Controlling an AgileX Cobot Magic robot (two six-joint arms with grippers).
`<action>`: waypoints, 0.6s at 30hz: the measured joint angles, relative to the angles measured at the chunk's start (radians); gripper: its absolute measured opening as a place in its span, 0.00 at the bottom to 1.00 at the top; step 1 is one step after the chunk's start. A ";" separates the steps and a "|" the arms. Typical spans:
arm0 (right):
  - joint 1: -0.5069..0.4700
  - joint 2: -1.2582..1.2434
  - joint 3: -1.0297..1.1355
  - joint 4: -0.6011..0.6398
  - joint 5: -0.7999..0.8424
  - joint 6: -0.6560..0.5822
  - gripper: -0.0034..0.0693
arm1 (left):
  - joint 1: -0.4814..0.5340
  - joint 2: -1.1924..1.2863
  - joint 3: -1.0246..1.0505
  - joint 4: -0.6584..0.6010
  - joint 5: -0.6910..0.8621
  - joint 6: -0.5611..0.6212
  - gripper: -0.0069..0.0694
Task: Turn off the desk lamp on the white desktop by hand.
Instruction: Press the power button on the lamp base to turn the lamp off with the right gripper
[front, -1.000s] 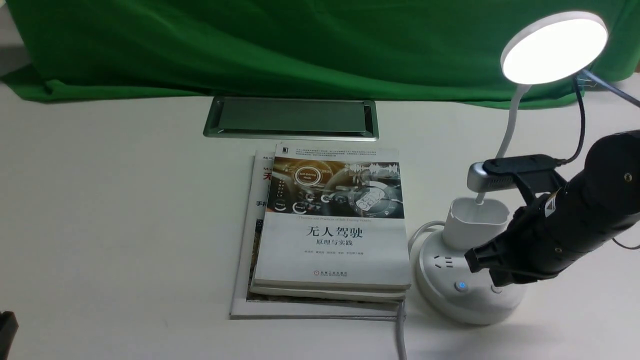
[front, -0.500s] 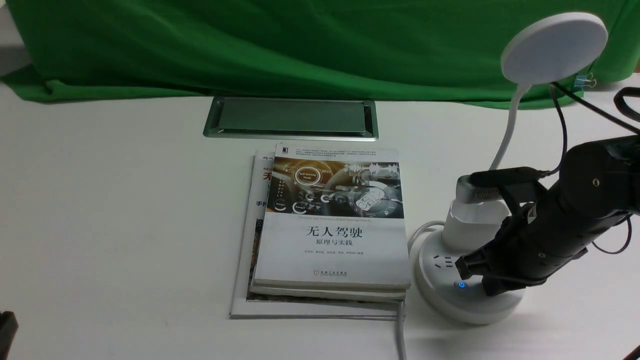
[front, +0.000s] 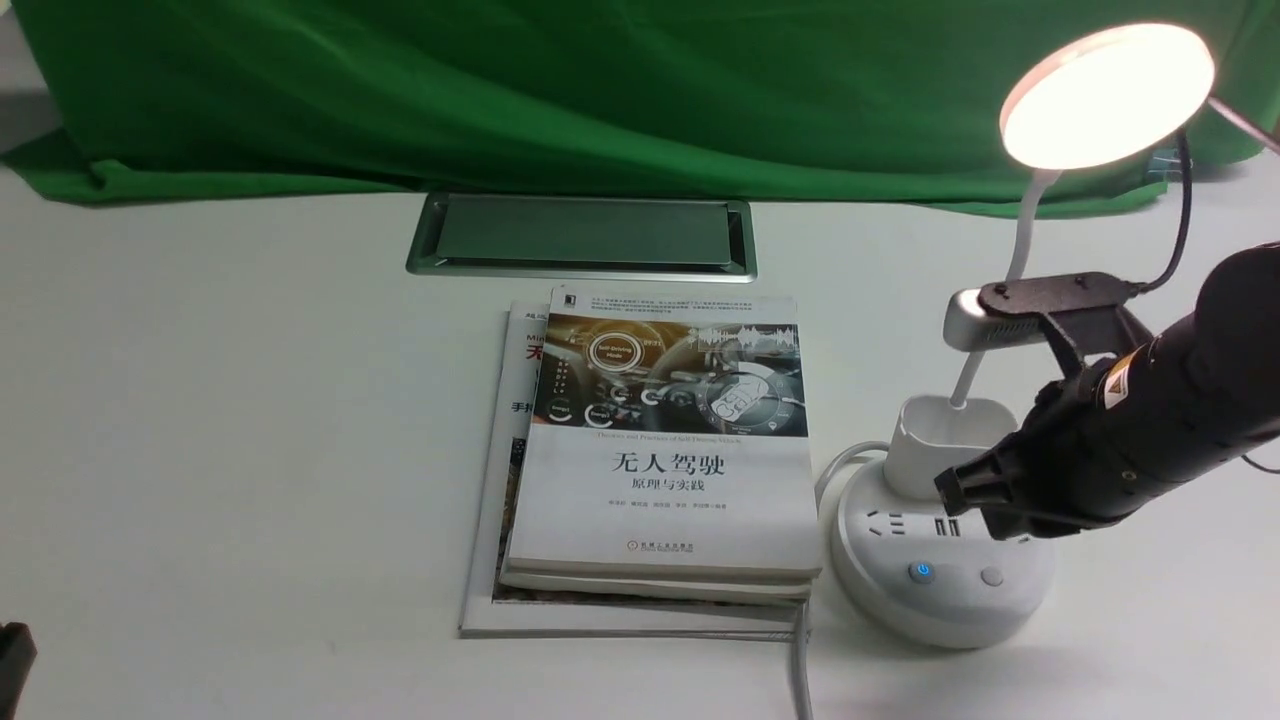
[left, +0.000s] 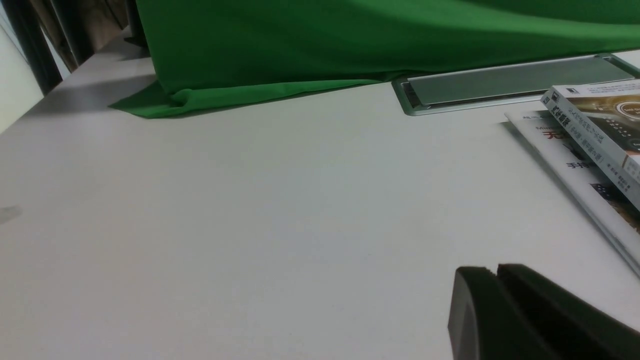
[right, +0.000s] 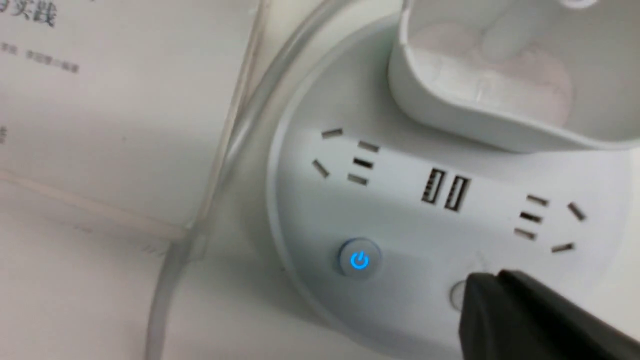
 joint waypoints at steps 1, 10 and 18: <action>0.000 0.005 0.000 -0.005 -0.001 0.000 0.11 | 0.000 0.000 0.000 0.000 0.000 0.000 0.12; -0.009 0.132 -0.003 -0.017 -0.011 0.000 0.11 | 0.000 0.000 0.000 0.000 0.000 0.000 0.12; -0.009 0.138 -0.009 -0.019 -0.041 0.001 0.12 | 0.000 0.000 0.000 0.000 0.000 -0.001 0.12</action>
